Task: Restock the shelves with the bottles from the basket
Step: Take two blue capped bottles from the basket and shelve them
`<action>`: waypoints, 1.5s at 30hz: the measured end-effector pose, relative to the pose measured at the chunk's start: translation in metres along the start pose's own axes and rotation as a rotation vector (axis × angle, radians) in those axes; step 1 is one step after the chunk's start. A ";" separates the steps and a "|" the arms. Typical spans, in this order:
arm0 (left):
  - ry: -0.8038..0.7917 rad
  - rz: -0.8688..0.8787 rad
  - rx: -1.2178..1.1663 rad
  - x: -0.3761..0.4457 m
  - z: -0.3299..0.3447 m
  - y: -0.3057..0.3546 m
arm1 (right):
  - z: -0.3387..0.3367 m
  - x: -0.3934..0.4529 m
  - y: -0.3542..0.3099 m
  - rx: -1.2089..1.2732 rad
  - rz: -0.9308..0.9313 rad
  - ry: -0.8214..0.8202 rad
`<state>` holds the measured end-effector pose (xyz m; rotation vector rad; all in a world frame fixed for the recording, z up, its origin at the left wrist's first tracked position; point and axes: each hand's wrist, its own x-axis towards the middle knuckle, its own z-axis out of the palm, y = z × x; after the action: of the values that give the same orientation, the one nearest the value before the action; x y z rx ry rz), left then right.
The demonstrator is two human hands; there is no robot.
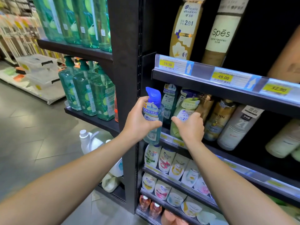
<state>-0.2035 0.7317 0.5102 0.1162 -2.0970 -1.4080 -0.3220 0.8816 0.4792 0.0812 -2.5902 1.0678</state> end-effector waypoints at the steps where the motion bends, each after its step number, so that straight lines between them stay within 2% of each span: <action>1: 0.007 0.028 0.004 0.000 0.004 0.001 | 0.000 0.000 0.001 0.023 0.006 -0.012; 6: 0.019 0.136 0.033 0.009 0.019 0.010 | 0.000 0.001 0.007 0.080 0.019 -0.064; 15: 0.020 0.132 0.028 0.026 0.040 0.001 | -0.001 0.002 0.009 0.059 -0.006 -0.035; 27: 0.027 -0.090 0.068 0.046 0.052 -0.025 | -0.007 0.001 0.014 0.077 -0.051 -0.084; 37: 0.085 -0.081 0.239 0.054 0.066 -0.029 | -0.010 -0.003 0.018 0.065 -0.028 -0.123; 45: 0.149 -0.129 0.260 0.041 0.074 -0.035 | -0.013 -0.004 0.024 0.046 -0.042 -0.152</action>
<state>-0.2847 0.7600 0.4786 0.4541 -2.1691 -1.1519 -0.3184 0.9077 0.4702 0.2354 -2.6845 1.1468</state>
